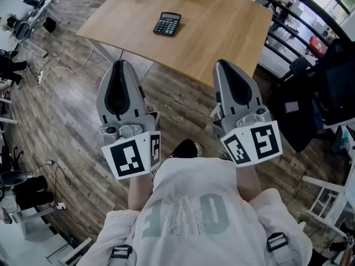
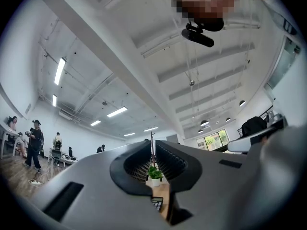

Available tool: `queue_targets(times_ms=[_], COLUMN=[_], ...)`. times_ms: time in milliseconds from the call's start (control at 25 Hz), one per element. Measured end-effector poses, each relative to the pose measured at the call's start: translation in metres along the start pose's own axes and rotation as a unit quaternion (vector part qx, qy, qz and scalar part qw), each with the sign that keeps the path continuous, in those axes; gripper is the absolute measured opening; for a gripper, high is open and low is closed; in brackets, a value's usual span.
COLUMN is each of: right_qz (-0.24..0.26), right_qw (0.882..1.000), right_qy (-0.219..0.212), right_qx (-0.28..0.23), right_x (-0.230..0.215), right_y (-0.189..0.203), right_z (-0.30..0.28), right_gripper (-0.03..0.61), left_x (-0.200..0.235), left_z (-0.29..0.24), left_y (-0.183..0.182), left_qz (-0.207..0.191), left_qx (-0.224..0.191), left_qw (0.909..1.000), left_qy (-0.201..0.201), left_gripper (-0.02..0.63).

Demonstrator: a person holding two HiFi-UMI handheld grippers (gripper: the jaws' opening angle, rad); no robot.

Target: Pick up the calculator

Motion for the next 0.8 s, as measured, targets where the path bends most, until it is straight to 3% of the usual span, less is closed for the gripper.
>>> queue_targets(times_ms=[360, 560, 800], right_qz=[-0.019, -0.001, 0.027], right_qw=[1.000, 1.000, 0.999], right_qy=[-0.013, -0.011, -0.043], right_qx=[0.013, 0.006, 0.000], right_x=[-0.007, -0.017, -0.015], right_y=[0.009, 0.008, 0.013], right_z=[-0.028, -0.061, -0.115], right_gripper=[0.018, 0.020, 0.020], left_x=[0.017, 0.024, 0.055], left_z=[-0.024, -0.060, -0.100], left_y=[0.016, 0.031, 0.061], left_qz=[0.028, 0.026, 0.037], left_qx=[-0.010, -0.014, -0.007], left_qw=[0.9996, 0.9995, 0.9993], left_qy=[0.001, 0.007, 0.002], left_gripper=[0.034, 0.034, 0.034])
Point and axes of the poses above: the fingertips, and each gripper's own axes: z backward along the fingers, x to its left, y out of its underside, the point moved 7 cm from there along z, backward along the fingers, and after that the axes turned 3 degrees about y, right-handed, at the moved point
